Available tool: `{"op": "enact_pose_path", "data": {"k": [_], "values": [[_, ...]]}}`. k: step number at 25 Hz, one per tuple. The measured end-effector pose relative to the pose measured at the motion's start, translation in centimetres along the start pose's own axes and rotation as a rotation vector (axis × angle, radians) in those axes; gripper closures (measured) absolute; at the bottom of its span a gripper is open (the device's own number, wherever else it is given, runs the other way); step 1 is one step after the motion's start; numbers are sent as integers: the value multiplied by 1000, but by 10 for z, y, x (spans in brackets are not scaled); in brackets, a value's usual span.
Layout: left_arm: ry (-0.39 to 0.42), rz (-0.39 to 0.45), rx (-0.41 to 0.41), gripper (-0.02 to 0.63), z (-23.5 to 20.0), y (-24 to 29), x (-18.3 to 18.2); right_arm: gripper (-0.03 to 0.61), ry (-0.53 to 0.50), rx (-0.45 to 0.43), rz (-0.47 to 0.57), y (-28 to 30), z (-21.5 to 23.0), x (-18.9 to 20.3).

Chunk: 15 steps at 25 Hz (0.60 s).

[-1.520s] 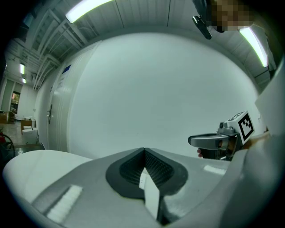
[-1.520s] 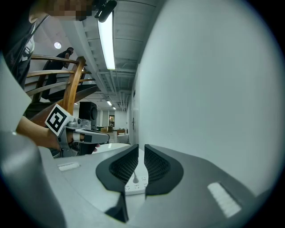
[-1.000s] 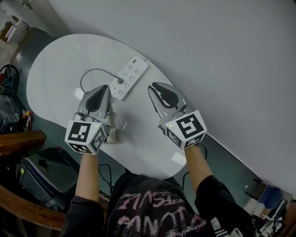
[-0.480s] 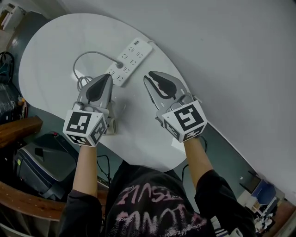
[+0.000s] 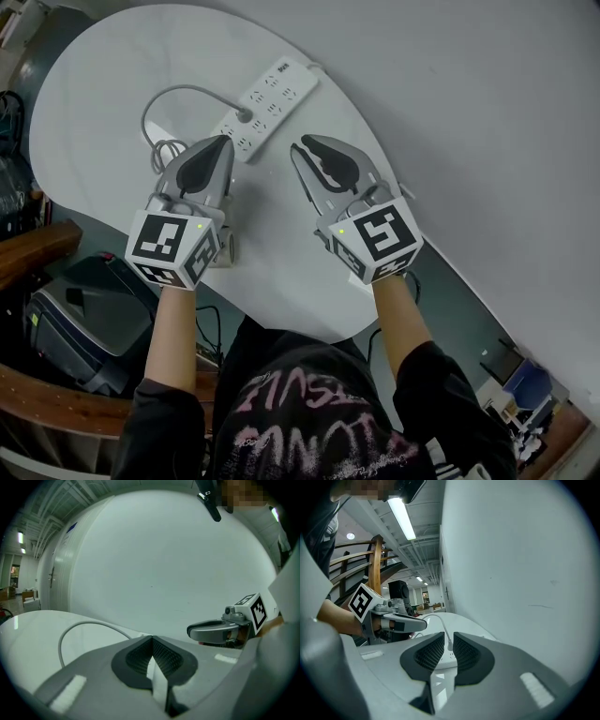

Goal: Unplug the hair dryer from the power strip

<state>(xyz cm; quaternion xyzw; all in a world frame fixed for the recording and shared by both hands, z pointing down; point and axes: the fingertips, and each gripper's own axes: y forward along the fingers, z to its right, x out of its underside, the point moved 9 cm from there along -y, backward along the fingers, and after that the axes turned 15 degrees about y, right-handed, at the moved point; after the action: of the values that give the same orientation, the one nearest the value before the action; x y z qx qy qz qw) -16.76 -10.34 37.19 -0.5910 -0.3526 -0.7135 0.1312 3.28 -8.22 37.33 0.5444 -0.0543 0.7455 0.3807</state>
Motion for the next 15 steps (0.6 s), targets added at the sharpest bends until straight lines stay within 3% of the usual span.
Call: {"op": "enact_pose_path", "data": {"k": [10, 15], "values": [[39, -81, 27, 612, -6, 18, 5, 512, 5, -7, -11, 11, 10, 3], [79, -146, 58, 559, -15, 36, 14, 512, 7, -17, -21, 27, 14, 8]]}}
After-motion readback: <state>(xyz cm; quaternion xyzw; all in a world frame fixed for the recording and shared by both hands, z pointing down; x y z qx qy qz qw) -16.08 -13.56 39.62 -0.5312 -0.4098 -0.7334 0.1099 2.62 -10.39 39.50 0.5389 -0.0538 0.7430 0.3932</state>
